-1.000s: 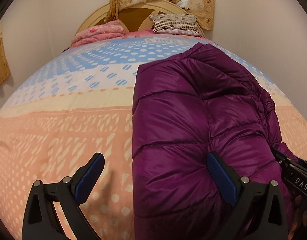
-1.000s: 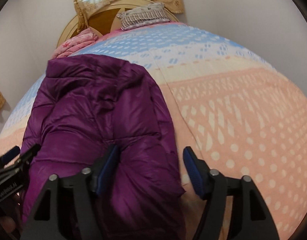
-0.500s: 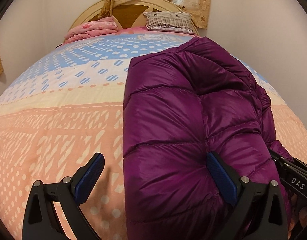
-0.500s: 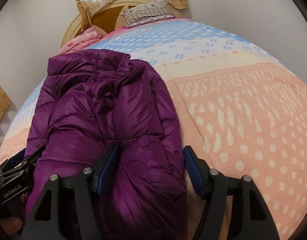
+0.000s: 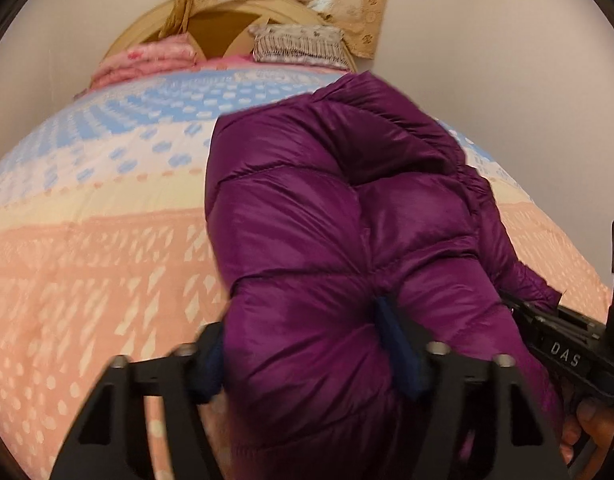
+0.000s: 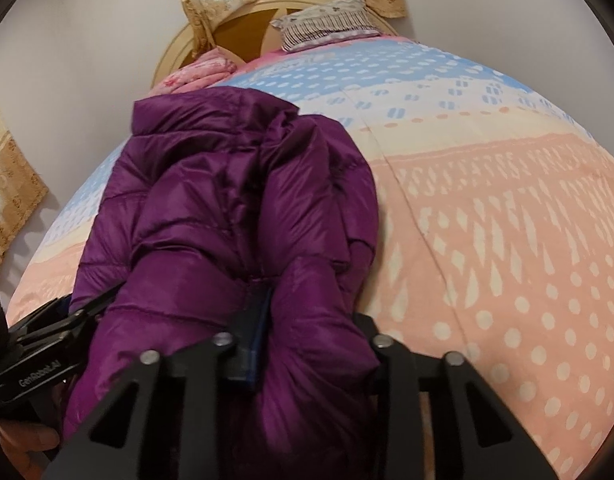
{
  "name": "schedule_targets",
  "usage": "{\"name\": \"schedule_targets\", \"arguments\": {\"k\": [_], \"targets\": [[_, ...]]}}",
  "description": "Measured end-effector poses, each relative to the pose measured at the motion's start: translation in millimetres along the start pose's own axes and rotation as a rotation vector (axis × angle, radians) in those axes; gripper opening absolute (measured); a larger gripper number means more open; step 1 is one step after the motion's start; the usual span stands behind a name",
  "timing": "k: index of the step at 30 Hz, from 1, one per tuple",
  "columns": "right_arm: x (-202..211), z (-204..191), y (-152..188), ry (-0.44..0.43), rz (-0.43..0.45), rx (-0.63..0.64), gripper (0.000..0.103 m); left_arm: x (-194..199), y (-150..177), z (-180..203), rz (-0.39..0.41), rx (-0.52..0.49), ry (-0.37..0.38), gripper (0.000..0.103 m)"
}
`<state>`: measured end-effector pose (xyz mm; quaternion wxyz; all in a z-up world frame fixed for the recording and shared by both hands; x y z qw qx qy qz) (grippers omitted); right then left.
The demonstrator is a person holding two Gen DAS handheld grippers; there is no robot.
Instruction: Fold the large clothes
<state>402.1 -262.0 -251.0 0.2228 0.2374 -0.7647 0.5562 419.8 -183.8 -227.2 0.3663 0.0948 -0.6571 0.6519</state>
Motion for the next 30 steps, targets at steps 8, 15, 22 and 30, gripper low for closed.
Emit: {"name": "schedule_targets", "arguments": {"k": [8,15,22,30], "targets": [[33,-25,-1,-0.084,0.088,-0.018,0.020,62,-18,2,0.110,-0.091,-0.054,0.033],[45,-81,-4,-0.186,0.102,0.021,0.020,114,-25,-30,0.160,-0.098,-0.123,0.033],[38,-131,3,-0.257,0.078,0.086,0.019,136,-22,-77,0.163,-0.060,-0.198,0.033],[27,-172,9,-0.310,0.041,0.154,0.019,156,-12,-115,0.172,-0.009,-0.244,0.032]]}}
Point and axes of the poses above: each gripper's, at about its wrist camera, not at the fingertips, and x roughly against the way its jaws point, z to its right, y to its underside, the point moved 7 cm from there along -x, roughly the way its jaws point, and after that the axes turned 5 degrees about z, right-handed, at the moved point
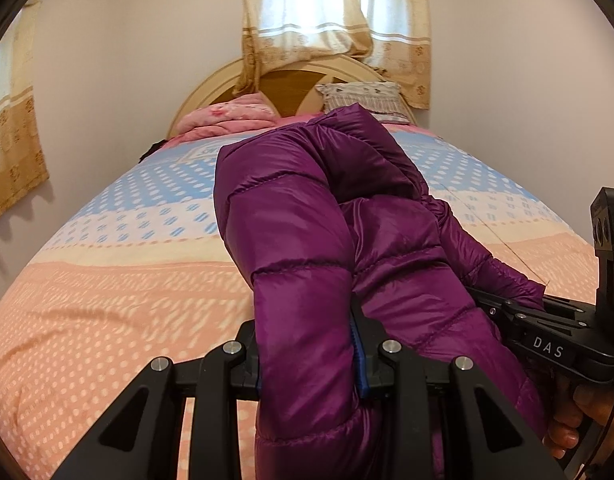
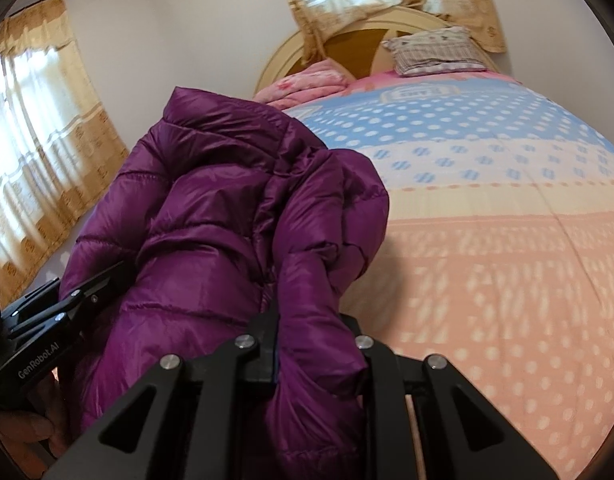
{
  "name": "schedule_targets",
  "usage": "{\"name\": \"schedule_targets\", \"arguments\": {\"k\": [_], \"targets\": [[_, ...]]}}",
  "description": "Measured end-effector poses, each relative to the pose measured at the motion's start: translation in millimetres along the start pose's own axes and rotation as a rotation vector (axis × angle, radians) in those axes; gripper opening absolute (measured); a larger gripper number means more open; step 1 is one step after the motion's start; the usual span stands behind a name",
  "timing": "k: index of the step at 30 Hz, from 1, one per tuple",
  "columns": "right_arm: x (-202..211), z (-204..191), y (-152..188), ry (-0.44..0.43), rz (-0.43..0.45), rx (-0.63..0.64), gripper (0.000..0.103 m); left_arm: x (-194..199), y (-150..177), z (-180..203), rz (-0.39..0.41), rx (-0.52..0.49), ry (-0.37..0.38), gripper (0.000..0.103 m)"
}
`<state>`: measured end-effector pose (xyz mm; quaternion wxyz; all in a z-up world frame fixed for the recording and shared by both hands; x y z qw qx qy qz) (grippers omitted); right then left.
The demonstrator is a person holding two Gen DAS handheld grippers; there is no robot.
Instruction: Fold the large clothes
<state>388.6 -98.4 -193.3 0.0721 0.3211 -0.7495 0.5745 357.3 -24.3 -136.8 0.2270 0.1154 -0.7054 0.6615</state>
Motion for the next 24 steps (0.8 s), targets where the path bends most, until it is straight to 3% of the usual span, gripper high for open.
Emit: {"name": "schedule_targets", "arguments": {"k": [12,24], "targets": [[-27,-46,-2,-0.054,-0.038,0.076,0.019,12,14,-47,-0.002,0.063,-0.058,0.030],[-42,-62,13,-0.061,-0.083,0.089,0.018,11,32,-72,-0.027,0.095,-0.080,0.030]]}}
Point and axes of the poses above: each gripper's, at about its wrist camera, not at the fingertips, and x roughly against the way its jaws point, z to its right, y to its underside, the point moved 7 cm from there along -x, roughly the way its jaws point, and after that the axes turned 5 degrees about z, right-handed, at the moved point
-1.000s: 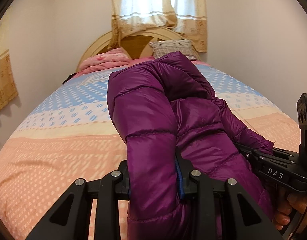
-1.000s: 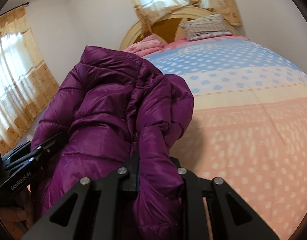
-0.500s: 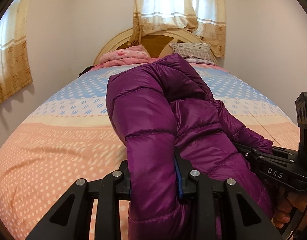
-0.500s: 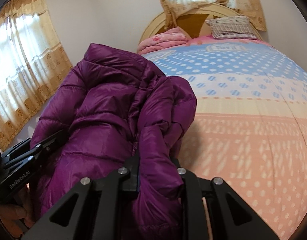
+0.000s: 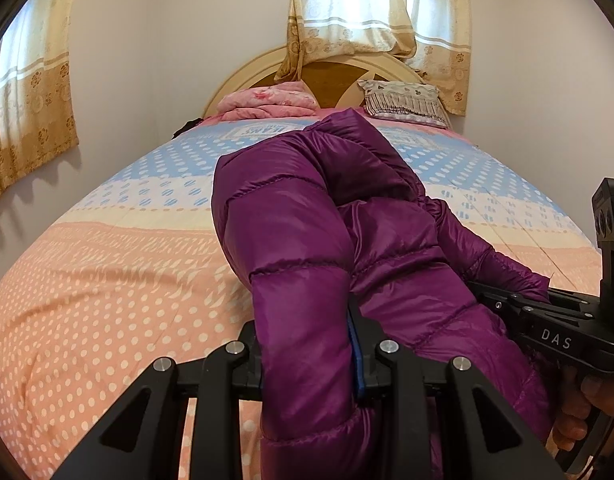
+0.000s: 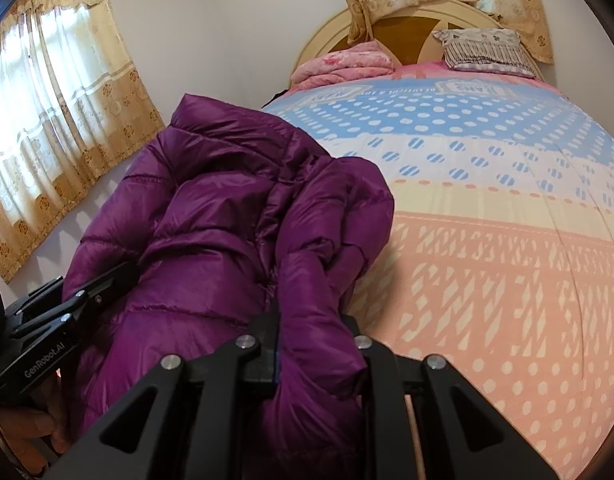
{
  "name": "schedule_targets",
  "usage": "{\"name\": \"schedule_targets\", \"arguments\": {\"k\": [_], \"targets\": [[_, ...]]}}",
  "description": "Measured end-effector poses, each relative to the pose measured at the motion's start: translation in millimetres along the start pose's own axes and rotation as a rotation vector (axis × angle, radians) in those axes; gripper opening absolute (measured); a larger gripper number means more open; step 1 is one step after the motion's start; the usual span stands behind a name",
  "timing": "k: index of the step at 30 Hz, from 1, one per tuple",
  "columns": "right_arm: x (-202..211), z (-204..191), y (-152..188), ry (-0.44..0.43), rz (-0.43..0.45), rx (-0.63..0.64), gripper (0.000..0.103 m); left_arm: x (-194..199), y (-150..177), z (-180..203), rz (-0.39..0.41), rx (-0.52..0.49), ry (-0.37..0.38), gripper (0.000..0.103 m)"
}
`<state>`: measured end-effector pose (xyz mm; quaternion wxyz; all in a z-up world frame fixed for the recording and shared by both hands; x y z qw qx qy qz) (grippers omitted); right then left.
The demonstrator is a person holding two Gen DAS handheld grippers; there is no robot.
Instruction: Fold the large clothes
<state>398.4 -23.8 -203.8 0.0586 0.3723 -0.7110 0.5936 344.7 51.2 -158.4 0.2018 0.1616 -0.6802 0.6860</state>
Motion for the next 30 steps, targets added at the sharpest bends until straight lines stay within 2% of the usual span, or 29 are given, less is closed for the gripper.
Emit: {"name": "schedule_targets", "arguments": {"k": [15,21,27,30], "targets": [[-16,-1,9,0.009,-0.043,-0.005,0.018,-15,20,-9,-0.034,0.011,-0.032,0.036],[-19,-2,12,0.024,-0.054,-0.006,0.020,-17,28,-12,-0.051,0.019,-0.054,0.049],[-24,-1,16,0.051,-0.070,-0.020,0.028,-20,31,-16,-0.059,-0.004,-0.118,0.067],[-26,2,17,0.056,-0.073,-0.034,0.034,-22,33,-20,-0.057,-0.009,-0.133,0.072]]}}
Point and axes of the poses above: each gripper's, at about its wrist camera, not at the fingertips, and x roughly against the way its jaws point, z to its right, y to its underside, the point moved 7 cm from there along -x, roughly the way its jaws point, and after that the axes turned 5 degrees about z, right-handed, at the moved point
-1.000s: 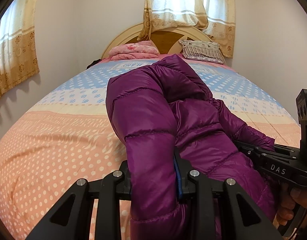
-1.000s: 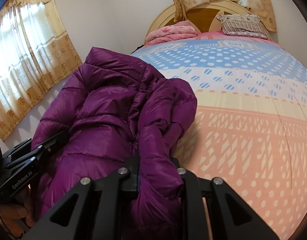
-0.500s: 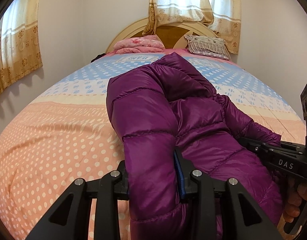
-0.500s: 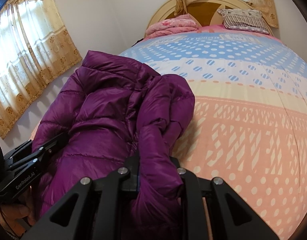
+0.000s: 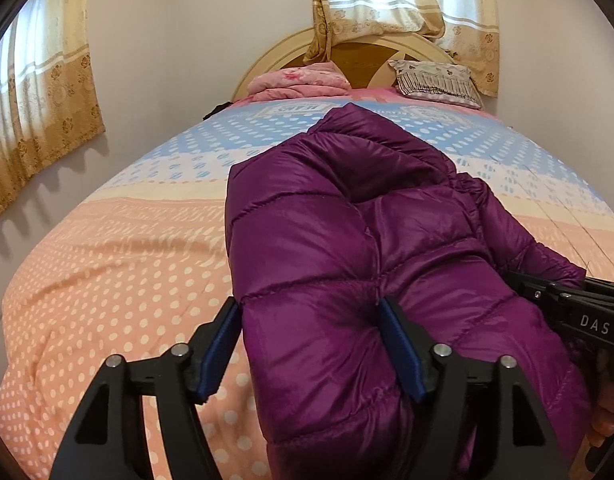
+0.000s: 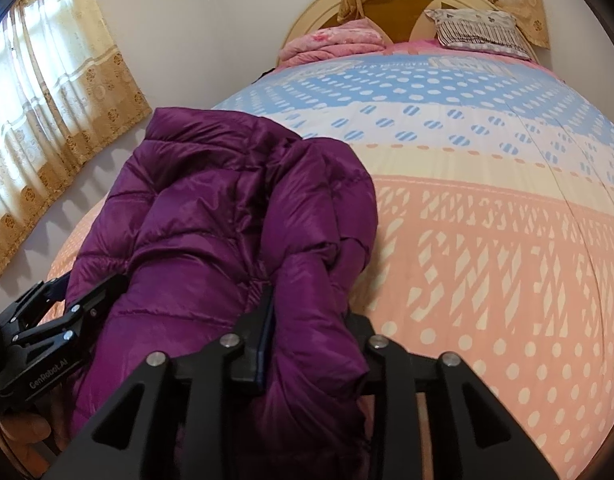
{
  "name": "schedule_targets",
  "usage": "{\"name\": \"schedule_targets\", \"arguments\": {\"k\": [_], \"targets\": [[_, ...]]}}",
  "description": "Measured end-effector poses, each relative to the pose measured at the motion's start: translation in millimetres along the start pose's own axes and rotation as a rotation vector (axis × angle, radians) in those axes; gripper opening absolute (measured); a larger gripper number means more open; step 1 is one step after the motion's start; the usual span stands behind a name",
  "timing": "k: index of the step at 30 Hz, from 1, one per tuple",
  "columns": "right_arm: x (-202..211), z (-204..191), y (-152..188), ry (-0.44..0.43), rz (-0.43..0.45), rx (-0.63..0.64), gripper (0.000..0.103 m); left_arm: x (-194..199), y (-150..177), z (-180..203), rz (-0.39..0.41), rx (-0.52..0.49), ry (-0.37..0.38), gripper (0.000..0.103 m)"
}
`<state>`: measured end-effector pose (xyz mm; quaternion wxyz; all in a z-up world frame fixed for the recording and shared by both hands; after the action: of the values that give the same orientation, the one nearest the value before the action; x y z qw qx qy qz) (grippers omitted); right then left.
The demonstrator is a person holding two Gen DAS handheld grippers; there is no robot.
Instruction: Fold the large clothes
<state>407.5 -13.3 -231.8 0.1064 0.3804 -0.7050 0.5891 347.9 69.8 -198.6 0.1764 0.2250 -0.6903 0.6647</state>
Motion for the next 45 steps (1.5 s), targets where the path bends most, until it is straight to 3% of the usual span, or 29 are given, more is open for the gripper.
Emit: {"name": "schedule_targets", "arguments": {"k": [9,13,26,36,40,45], "targets": [[-1,7,5,0.005,-0.005,-0.028,0.042,-8,6,-10,-0.004,0.043,-0.022,0.089],[-3,13,8,0.005,-0.007,-0.055,0.051,-11,10,-12,-0.002,0.069,-0.024,0.093],[-3,22,14,0.023,-0.011,-0.077,0.064,-17,13,-15,-0.002,0.113,-0.013,0.096],[-5,18,6,0.094,-0.024,-0.037,0.070,-16,10,-17,0.000,0.104,-0.025,0.097],[22,9,-3,0.103,0.025,-0.046,0.071,17,-9,-26,0.039,0.105,-0.077,0.097],[86,-17,-16,0.115,0.129,0.035,0.075,94,-41,-33,0.165,0.139,-0.047,0.097]]}}
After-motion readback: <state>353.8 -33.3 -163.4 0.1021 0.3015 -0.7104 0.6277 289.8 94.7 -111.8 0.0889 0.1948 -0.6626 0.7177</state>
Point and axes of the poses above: each gripper's, at about its wrist camera, not at the fingertips, and x roughly against the way its jaws point, z to its right, y to its underside, the point moved 7 cm from there along -x, roughly the way its jaws point, and after that the axes turned 5 degrees about z, right-handed, at the moved point
